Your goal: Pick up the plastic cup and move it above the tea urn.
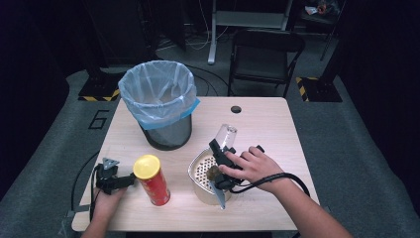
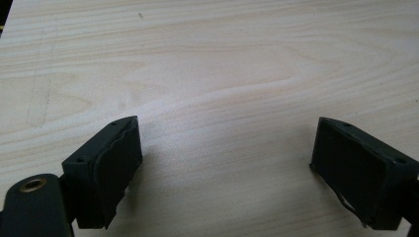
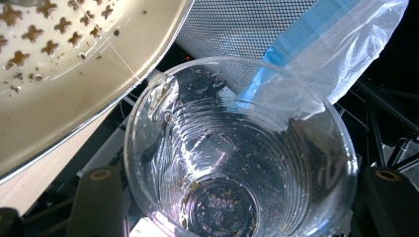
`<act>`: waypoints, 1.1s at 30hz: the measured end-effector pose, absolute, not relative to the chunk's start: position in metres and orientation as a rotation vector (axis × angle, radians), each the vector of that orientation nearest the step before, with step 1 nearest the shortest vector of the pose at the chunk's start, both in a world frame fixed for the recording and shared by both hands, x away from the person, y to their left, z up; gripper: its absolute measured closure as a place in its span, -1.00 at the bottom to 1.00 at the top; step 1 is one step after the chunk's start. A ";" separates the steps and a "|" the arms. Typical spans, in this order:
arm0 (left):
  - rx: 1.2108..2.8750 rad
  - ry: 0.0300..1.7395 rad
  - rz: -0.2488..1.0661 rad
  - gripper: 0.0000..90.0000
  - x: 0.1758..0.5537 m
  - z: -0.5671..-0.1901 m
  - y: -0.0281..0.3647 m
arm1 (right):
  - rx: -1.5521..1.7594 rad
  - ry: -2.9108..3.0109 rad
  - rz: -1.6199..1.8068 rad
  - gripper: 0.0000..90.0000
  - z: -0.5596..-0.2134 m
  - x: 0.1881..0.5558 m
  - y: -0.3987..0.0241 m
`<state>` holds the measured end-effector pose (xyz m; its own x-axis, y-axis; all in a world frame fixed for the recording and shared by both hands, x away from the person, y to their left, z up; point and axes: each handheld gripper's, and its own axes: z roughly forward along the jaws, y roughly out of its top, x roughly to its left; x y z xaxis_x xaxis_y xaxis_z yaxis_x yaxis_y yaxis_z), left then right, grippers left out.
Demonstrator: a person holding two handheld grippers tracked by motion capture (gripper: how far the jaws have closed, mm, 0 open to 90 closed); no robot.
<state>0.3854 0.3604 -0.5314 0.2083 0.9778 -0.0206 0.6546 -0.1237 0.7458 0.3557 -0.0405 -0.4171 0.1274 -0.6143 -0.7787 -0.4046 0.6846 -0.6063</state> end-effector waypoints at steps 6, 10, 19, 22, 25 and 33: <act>1.854 1.515 0.655 -0.74 0.385 -0.531 0.360 | -0.862 1.502 -0.141 -0.24 -0.419 0.355 -0.041; 1.855 1.515 0.655 -0.74 0.385 -0.531 0.360 | -0.859 1.504 -0.140 -0.24 -0.418 0.355 -0.041; 1.855 1.515 0.655 -0.74 0.385 -0.531 0.360 | -0.860 1.514 -0.135 -0.24 -0.418 0.355 -0.041; 1.856 1.514 0.655 -0.75 0.385 -0.531 0.360 | -0.857 1.504 -0.127 -0.24 -0.418 0.355 -0.042; 1.854 1.515 0.655 -0.75 0.385 -0.531 0.360 | -0.829 1.494 -0.106 -0.24 -0.421 0.354 -0.044; 1.853 1.515 0.656 -0.74 0.385 -0.531 0.360 | -0.695 1.418 0.051 -0.25 -0.417 0.352 -0.044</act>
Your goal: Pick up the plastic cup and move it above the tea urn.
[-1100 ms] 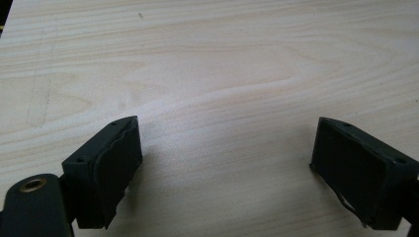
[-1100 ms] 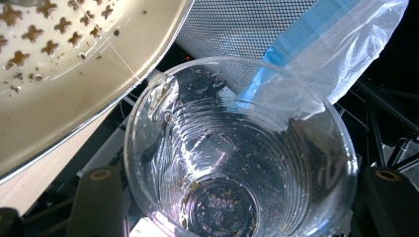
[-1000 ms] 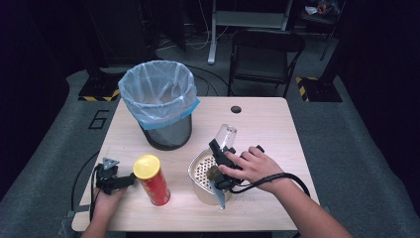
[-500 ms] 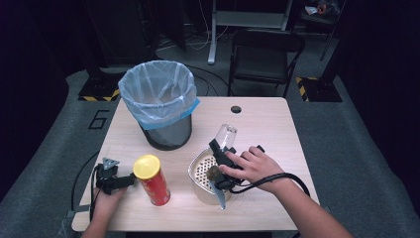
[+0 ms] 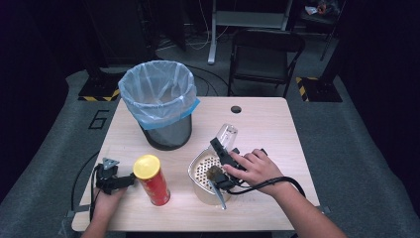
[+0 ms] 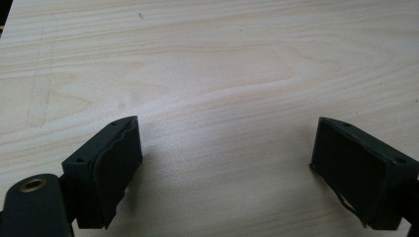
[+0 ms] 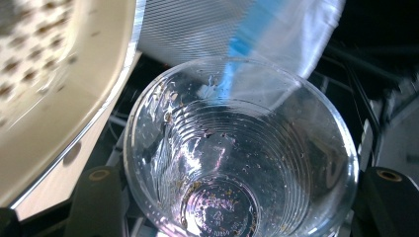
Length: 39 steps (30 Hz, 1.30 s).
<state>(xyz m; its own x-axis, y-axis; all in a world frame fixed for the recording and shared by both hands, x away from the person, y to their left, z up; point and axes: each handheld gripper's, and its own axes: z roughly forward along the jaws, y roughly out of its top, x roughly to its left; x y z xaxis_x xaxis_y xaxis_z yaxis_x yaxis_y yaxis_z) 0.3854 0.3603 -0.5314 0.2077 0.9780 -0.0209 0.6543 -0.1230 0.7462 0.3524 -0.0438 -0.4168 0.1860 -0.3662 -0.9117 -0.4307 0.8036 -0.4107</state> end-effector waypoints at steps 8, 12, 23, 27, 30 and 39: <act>1.856 1.514 0.655 -0.75 0.385 -0.531 0.360 | -0.449 1.454 0.295 -0.26 -0.420 0.347 -0.047; 1.855 1.514 0.656 -0.74 0.385 -0.531 0.360 | -0.233 1.491 0.492 -0.26 -0.414 0.345 -0.051; 1.856 1.514 0.657 -0.74 0.385 -0.531 0.360 | 0.467 1.721 1.221 -0.26 -0.388 0.364 -0.083; 1.856 1.514 0.657 -0.74 0.385 -0.531 0.361 | 0.704 1.779 1.484 -0.26 -0.382 0.374 -0.097; 1.851 1.518 0.656 -0.73 0.385 -0.531 0.360 | 0.859 1.828 1.663 -0.26 -0.382 0.380 -0.105; 1.843 1.513 0.665 -0.69 0.385 -0.532 0.361 | 0.899 1.945 1.822 -0.26 -0.371 0.384 -0.110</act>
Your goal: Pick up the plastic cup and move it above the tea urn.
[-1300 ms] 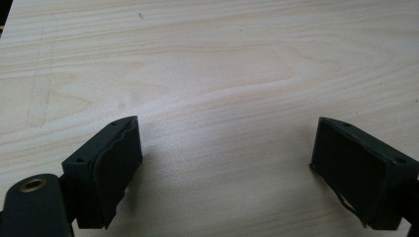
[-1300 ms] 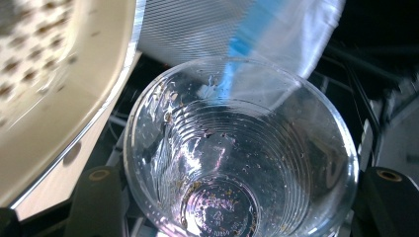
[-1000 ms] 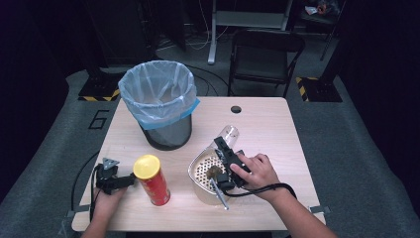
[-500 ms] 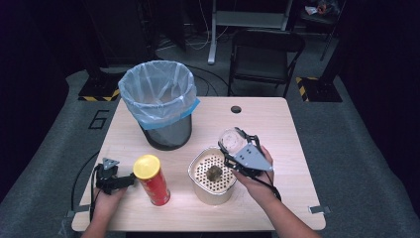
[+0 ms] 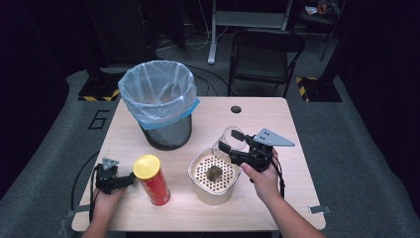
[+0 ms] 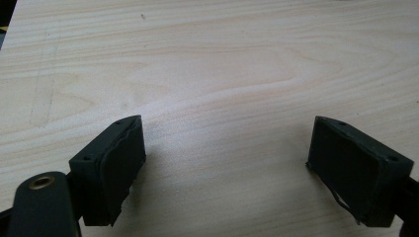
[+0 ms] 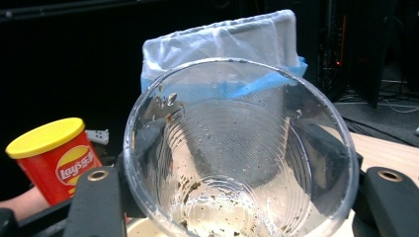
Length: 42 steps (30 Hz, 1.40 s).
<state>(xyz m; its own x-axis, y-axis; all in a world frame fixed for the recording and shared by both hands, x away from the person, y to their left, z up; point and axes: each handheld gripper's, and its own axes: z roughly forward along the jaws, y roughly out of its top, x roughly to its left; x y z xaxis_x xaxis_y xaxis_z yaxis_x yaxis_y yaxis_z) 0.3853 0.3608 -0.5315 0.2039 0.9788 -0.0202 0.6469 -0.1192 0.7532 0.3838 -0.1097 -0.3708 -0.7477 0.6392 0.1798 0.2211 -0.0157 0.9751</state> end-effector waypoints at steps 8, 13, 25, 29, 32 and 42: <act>1.845 1.510 0.665 -0.69 0.385 -0.532 0.361 | 0.824 1.964 1.734 -0.26 -0.322 0.381 -0.106; 1.851 1.513 0.664 -0.69 0.386 -0.531 0.361 | 0.776 1.955 1.699 -0.26 -0.287 0.391 -0.100; 1.844 1.511 0.659 -0.69 0.386 -0.532 0.362 | 0.772 1.967 1.690 -0.26 -0.255 0.423 -0.090; 1.852 1.507 0.662 -0.69 0.386 -0.531 0.362 | 0.777 1.980 1.686 -0.26 -0.256 0.424 -0.087; 1.852 1.508 0.661 -0.69 0.386 -0.531 0.362 | 0.780 1.990 1.678 -0.26 -0.256 0.423 -0.085; 1.852 1.507 0.662 -0.69 0.386 -0.531 0.362 | 0.747 2.000 1.680 -0.26 -0.247 0.413 -0.080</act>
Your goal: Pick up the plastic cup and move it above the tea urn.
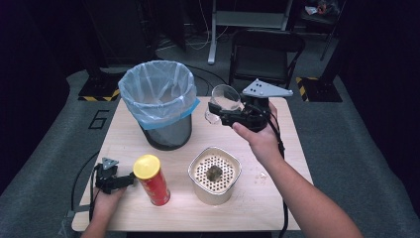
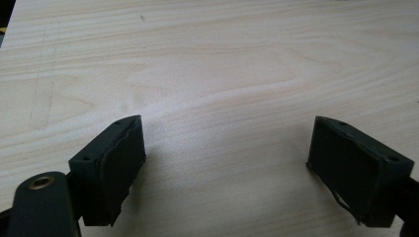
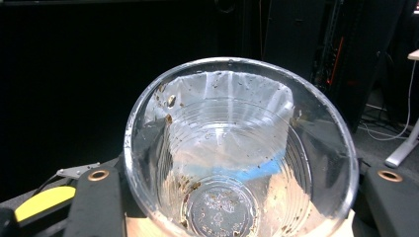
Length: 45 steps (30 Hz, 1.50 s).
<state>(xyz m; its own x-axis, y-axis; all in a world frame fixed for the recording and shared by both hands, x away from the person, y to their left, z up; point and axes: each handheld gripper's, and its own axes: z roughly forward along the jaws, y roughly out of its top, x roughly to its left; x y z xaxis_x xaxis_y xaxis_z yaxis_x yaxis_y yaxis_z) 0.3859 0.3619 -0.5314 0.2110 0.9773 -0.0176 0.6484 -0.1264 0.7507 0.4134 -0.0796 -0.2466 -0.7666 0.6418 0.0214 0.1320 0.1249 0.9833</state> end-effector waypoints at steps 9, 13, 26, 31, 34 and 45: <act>1.852 1.508 0.662 -0.69 0.386 -0.531 0.362 | 0.699 1.994 1.697 -0.26 -0.229 0.431 -0.055; 1.850 1.509 0.659 -0.69 0.386 -0.531 0.362 | 0.652 1.973 1.673 -0.27 -0.218 0.451 -0.029; 1.855 1.502 0.665 -0.69 0.386 -0.531 0.362 | 0.695 2.019 1.593 -0.28 -0.221 0.502 0.036; 1.858 1.506 0.658 -0.69 0.386 -0.531 0.362 | 0.736 2.045 1.578 -0.28 -0.232 0.519 0.051; 1.859 1.497 0.663 -0.69 0.386 -0.531 0.362 | 0.749 2.058 1.554 -0.29 -0.239 0.528 0.061; 1.863 1.498 0.649 -0.69 0.385 -0.531 0.361 | 0.811 2.084 1.493 -0.45 -0.253 0.543 0.078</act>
